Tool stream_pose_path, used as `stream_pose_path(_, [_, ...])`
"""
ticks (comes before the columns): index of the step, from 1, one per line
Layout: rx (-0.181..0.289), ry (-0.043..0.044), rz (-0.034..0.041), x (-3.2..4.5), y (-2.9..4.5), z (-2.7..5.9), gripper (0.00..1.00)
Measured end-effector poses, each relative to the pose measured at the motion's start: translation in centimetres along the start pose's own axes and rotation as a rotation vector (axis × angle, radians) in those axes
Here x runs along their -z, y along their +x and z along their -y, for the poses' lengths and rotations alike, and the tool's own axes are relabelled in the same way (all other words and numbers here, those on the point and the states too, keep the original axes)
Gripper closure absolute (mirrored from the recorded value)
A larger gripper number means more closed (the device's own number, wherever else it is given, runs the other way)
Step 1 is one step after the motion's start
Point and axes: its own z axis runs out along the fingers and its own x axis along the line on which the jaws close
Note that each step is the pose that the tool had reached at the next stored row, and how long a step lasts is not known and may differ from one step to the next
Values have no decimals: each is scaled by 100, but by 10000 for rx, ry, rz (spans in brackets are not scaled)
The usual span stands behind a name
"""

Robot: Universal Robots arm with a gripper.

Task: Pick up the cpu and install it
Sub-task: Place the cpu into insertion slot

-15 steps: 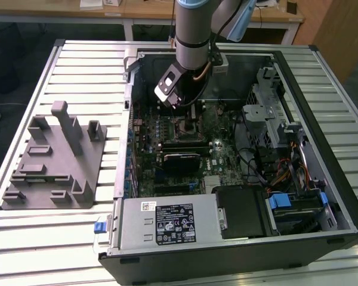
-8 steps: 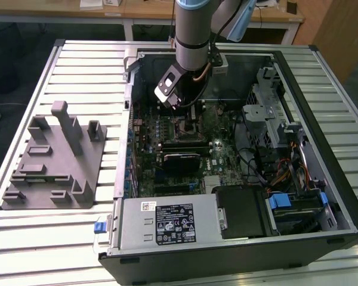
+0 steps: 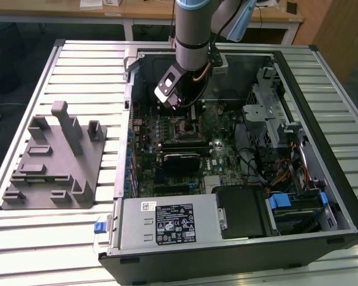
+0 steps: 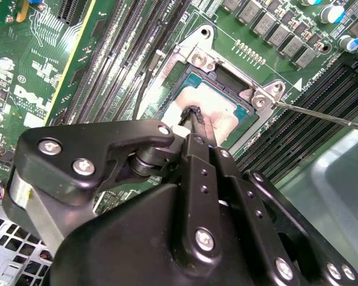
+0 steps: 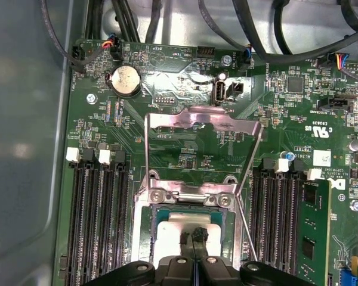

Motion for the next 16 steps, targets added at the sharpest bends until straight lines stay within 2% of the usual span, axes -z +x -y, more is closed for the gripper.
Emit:
stream_pose_path(4, [0,-9,-11,8,1,-2,89])
stream_pose_path(8, [0,-2,-3,65,-1,-3,89])
stream_pose_path(11, [1,-8,-1,134,-3,-6,89])
stream_pose_path(16, [0,-27,1,298,-7,-13,89])
